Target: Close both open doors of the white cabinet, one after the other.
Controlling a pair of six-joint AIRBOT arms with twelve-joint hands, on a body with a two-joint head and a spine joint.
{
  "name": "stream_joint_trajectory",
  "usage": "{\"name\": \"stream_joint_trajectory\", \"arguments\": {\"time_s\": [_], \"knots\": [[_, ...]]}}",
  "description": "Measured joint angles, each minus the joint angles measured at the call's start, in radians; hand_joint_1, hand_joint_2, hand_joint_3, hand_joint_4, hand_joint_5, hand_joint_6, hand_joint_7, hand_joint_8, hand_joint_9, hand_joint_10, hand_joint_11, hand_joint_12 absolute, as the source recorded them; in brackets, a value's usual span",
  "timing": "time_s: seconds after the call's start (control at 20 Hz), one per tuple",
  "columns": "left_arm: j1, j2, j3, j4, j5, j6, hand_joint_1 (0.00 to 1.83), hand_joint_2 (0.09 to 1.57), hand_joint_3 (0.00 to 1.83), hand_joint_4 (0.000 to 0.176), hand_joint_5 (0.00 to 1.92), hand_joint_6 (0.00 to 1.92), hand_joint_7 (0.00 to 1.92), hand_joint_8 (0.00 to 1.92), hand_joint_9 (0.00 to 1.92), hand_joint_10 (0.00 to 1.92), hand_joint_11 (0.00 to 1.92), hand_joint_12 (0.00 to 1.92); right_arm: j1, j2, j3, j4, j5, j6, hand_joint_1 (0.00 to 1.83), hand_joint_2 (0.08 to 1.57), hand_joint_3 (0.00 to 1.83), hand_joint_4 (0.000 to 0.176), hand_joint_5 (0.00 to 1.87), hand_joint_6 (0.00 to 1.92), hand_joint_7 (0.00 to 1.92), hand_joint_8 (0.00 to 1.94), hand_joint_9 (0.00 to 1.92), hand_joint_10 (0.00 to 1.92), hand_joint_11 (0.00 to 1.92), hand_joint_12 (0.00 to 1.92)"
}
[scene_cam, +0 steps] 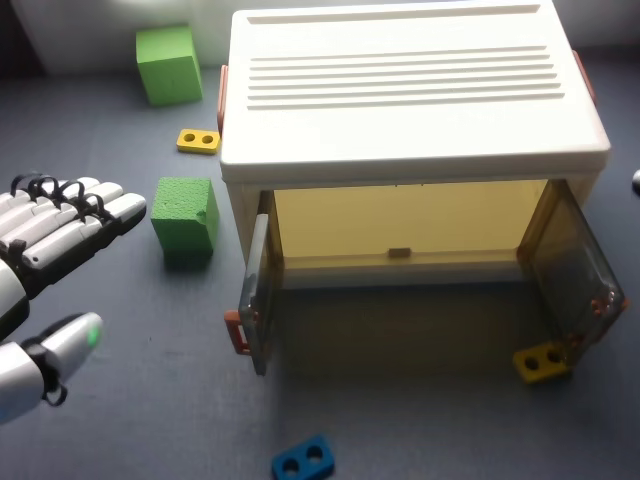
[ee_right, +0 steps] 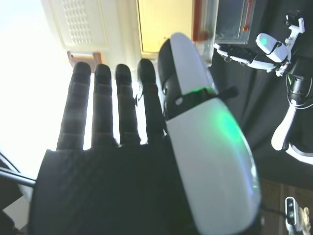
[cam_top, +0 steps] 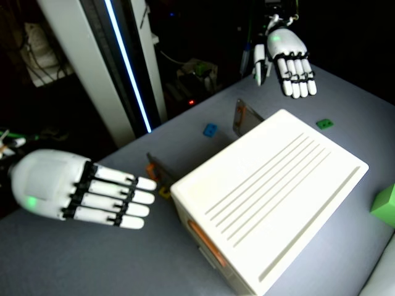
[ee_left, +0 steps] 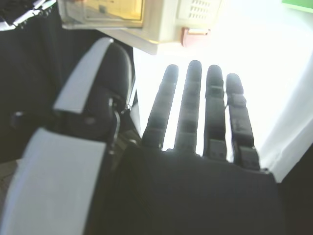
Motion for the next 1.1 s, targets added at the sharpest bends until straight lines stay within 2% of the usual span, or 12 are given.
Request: {"name": "stream_joint_trajectory", "arguments": {"time_s": [0.05,0.2,0.35,0.4,0.55,0.6,0.65,0.75,0.9,1.0,1.1], "knots": [[0.000,0.000,0.000,0.000,0.005,0.000,0.00,1.57,0.17,0.000,0.00,0.00,0.00,0.00,0.00,0.00,0.00,0.06,0.000,-0.002,0.000,0.001,0.000,0.002,0.00,1.33,0.02,0.000,0.00,0.00,0.00,0.00,0.00,0.00,0.00,0.00],[0.000,0.000,-0.008,0.017,0.023,0.003,0.00,1.57,0.23,0.000,0.00,0.00,0.00,0.00,0.00,0.00,0.00,0.10,0.000,-0.002,0.000,-0.001,-0.008,0.001,0.00,1.35,0.02,0.000,0.00,0.00,0.00,0.00,0.00,0.00,0.00,0.00],[-0.011,0.000,-0.009,0.075,0.049,-0.006,0.00,1.57,0.17,0.000,0.00,0.00,0.00,0.00,0.00,0.00,0.00,0.31,-0.001,-0.008,0.000,-0.003,-0.011,0.000,0.00,1.35,0.02,0.000,0.00,0.00,0.00,0.00,0.00,0.00,0.01,0.00],[-0.012,0.000,-0.009,0.089,0.056,-0.010,0.00,1.57,0.18,0.000,0.00,0.00,0.00,0.00,0.00,0.00,0.00,0.24,-0.001,-0.008,0.000,-0.006,-0.015,0.000,0.00,1.35,0.01,0.000,0.00,0.00,0.00,0.00,0.00,0.00,0.02,0.01],[-0.032,0.000,-0.008,0.111,0.068,-0.021,0.00,1.57,0.22,0.000,0.02,0.00,0.00,0.00,0.00,0.00,0.00,0.24,-0.001,-0.008,0.001,-0.005,-0.017,0.000,0.00,1.35,0.01,0.000,0.00,0.00,0.00,0.00,0.00,0.00,0.01,0.00],[-0.039,0.000,-0.008,0.123,0.069,-0.026,0.00,1.57,0.21,0.000,0.02,0.00,0.00,0.00,0.00,0.00,0.00,0.19,-0.001,-0.008,0.001,-0.006,-0.017,0.001,0.00,1.34,0.01,0.004,0.00,0.00,0.00,0.00,0.00,0.00,0.00,0.00],[-0.048,0.000,-0.008,0.134,0.077,-0.028,0.00,1.57,0.20,0.000,0.01,0.00,0.00,0.00,0.00,0.00,0.00,0.16,-0.001,-0.008,0.001,-0.006,-0.017,0.001,0.00,1.34,0.01,0.000,0.00,0.00,0.00,0.00,0.00,0.00,0.00,0.00],[-0.068,-0.002,-0.008,0.167,0.100,-0.037,0.00,1.57,0.18,0.000,0.05,0.00,0.00,0.00,0.02,0.00,0.00,0.22,-0.001,-0.008,0.001,-0.005,-0.021,0.000,0.00,1.33,0.00,0.029,0.00,0.00,0.00,0.00,0.00,0.00,0.00,0.00],[-0.108,-0.014,0.003,0.220,0.129,-0.059,0.00,1.57,0.20,0.000,0.01,0.00,0.00,0.00,0.01,0.00,0.00,0.24,-0.001,-0.010,0.001,-0.005,-0.023,0.000,0.00,1.32,0.00,0.026,0.00,0.00,0.00,0.00,0.00,0.00,0.00,0.00],[-0.127,-0.023,0.008,0.233,0.143,-0.070,0.00,1.57,0.23,0.000,0.03,0.00,0.00,0.00,0.01,0.00,0.00,0.27,-0.001,-0.010,0.002,-0.002,-0.022,0.001,0.00,1.33,0.00,0.017,0.00,0.00,0.00,0.00,0.00,0.00,0.00,0.00],[-0.139,-0.026,0.013,0.251,0.162,-0.077,0.00,1.57,0.20,0.000,0.02,0.00,0.00,0.00,0.00,0.00,0.00,0.20,-0.001,-0.010,0.002,-0.001,-0.023,0.001,0.00,1.32,0.00,0.027,0.00,0.00,0.00,0.00,0.00,0.00,0.01,0.00]]}}
